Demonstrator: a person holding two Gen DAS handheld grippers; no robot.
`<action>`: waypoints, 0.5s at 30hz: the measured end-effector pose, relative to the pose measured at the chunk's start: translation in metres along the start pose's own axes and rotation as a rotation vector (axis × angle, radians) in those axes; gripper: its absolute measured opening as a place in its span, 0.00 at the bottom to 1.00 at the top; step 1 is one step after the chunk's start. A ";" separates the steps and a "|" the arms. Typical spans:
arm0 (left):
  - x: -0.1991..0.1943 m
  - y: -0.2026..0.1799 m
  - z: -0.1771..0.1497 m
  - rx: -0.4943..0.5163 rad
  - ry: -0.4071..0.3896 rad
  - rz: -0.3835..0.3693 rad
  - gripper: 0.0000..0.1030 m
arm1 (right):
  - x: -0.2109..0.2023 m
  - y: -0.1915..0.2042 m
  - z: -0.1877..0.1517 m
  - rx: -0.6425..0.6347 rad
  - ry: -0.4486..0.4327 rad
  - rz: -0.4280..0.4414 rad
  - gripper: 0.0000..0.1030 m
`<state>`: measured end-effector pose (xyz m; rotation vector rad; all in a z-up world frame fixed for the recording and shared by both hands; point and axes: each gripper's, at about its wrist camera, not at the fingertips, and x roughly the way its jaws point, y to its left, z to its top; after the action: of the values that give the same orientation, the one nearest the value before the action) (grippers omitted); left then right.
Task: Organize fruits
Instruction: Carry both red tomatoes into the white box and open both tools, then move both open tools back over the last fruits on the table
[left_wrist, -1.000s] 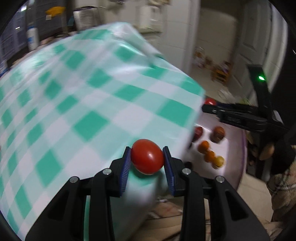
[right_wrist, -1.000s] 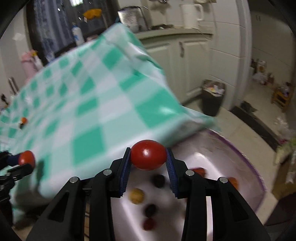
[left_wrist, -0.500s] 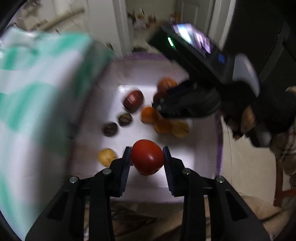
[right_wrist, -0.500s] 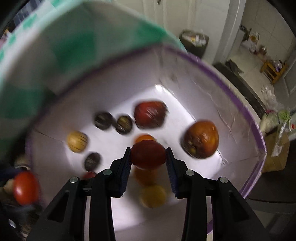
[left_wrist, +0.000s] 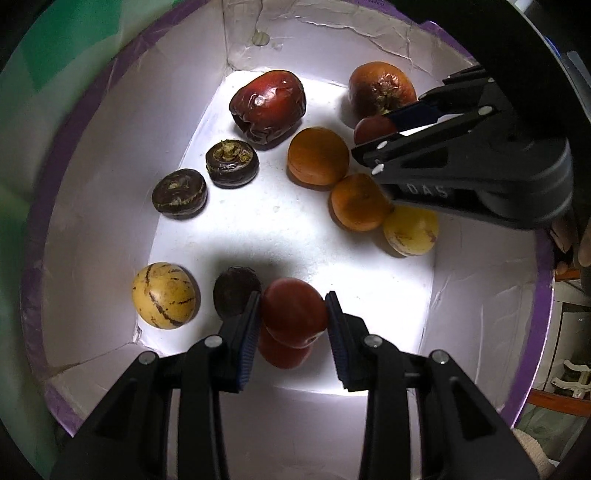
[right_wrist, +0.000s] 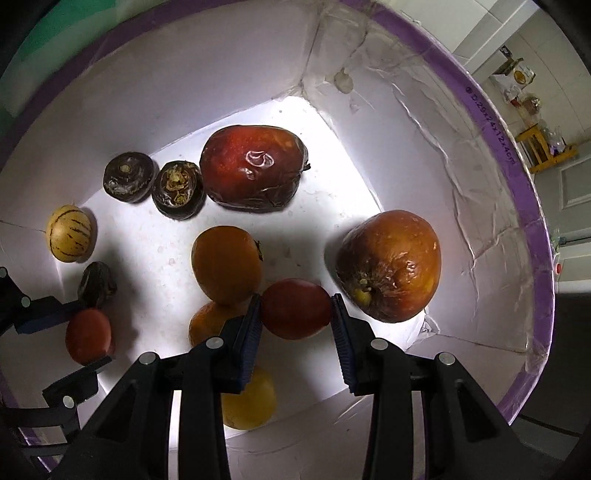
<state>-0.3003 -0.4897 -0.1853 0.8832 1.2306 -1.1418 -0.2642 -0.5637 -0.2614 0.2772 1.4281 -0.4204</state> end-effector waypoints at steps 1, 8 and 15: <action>0.000 0.001 -0.001 -0.003 -0.003 -0.002 0.34 | 0.001 -0.001 0.000 0.005 0.002 0.001 0.37; -0.037 0.000 -0.013 -0.001 -0.139 -0.004 0.75 | -0.009 -0.009 0.003 0.052 -0.047 0.029 0.64; -0.195 -0.005 -0.079 0.104 -0.548 0.024 0.86 | -0.126 -0.018 0.009 0.143 -0.287 -0.053 0.70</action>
<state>-0.3176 -0.3822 -0.0051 0.5986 0.7152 -1.3259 -0.2753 -0.5688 -0.1344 0.2824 1.1279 -0.5834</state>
